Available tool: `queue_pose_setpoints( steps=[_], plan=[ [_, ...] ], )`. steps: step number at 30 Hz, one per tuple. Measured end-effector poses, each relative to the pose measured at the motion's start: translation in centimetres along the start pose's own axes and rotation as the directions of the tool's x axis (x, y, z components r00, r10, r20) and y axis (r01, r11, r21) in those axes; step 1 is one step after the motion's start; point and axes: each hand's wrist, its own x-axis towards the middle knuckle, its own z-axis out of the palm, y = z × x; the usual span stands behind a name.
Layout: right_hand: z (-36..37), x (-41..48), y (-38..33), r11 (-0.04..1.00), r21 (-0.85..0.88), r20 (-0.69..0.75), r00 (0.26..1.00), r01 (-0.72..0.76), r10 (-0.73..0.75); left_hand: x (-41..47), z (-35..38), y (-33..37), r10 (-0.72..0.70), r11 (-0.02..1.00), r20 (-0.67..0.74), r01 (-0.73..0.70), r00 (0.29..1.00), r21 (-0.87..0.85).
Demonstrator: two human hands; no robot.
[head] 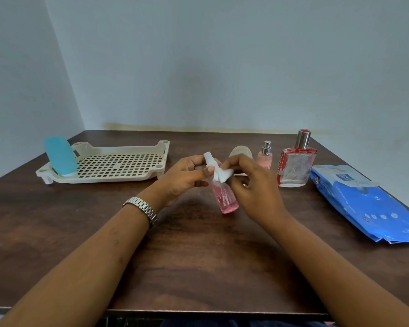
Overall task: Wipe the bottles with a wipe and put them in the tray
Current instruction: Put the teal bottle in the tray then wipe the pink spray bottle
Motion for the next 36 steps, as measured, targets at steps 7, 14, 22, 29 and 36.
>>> queue_pose_setpoints(
  steps=[7,14,22,29,36],
  plan=[
    [-1.7,0.9,1.7,0.963,0.182,-0.128,0.966,-0.199,0.224,0.1,-0.4,0.3,-0.056,0.997,-0.004,0.056,0.998,-0.058],
    [-2.4,2.3,0.8,0.887,0.363,0.132,0.958,-0.286,0.255,0.2,-0.3,0.0,-0.145,0.986,-0.012,0.143,0.989,-0.086],
    [-0.7,2.5,0.9,0.993,0.009,0.149,0.982,-0.118,0.115,0.6,-1.0,-0.6,-0.190,0.974,0.008,0.190,0.982,-0.122],
    [-1.3,2.0,1.0,0.990,-0.091,0.048,0.993,-0.105,0.110,0.7,-1.4,-0.8,-0.167,0.955,0.053,0.175,0.985,-0.239],
    [-1.7,-0.5,1.2,0.984,-0.109,0.180,0.971,-0.139,0.157,0.5,-2.7,-1.1,-0.160,0.941,0.135,0.192,0.978,-0.278]
  ],
)
